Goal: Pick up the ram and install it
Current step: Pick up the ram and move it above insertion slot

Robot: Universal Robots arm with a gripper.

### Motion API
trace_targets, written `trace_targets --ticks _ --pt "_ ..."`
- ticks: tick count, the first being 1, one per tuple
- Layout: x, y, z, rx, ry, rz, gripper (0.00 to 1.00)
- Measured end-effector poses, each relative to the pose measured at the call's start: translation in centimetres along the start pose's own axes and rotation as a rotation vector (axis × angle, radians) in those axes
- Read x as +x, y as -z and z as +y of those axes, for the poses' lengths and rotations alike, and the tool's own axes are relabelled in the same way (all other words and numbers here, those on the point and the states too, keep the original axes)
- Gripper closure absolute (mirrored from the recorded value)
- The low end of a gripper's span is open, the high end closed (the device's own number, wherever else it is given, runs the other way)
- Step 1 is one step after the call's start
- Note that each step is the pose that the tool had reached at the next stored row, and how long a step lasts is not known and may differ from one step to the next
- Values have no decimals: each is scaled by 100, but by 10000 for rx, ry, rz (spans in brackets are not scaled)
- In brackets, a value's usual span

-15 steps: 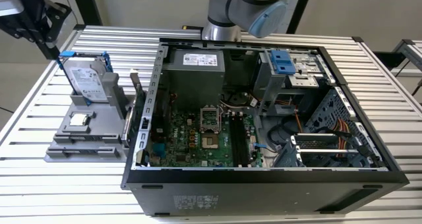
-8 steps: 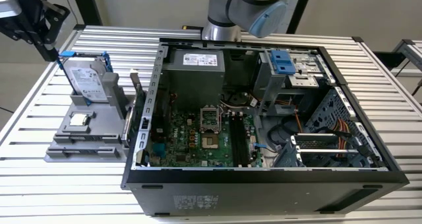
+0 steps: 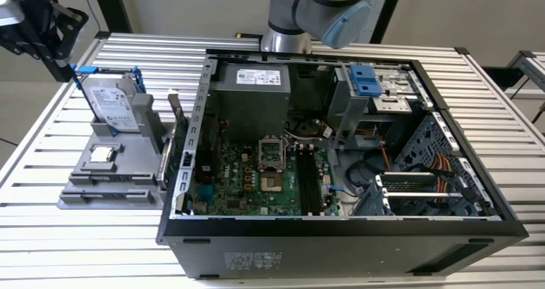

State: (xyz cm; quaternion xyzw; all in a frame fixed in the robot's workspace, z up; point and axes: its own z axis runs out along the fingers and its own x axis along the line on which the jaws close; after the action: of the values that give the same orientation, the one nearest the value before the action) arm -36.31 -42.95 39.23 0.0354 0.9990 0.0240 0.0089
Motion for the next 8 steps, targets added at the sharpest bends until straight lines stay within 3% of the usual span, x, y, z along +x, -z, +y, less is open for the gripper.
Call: trace_targets --ticks 8 --pt "-4 2 -51 1 0 5 100"
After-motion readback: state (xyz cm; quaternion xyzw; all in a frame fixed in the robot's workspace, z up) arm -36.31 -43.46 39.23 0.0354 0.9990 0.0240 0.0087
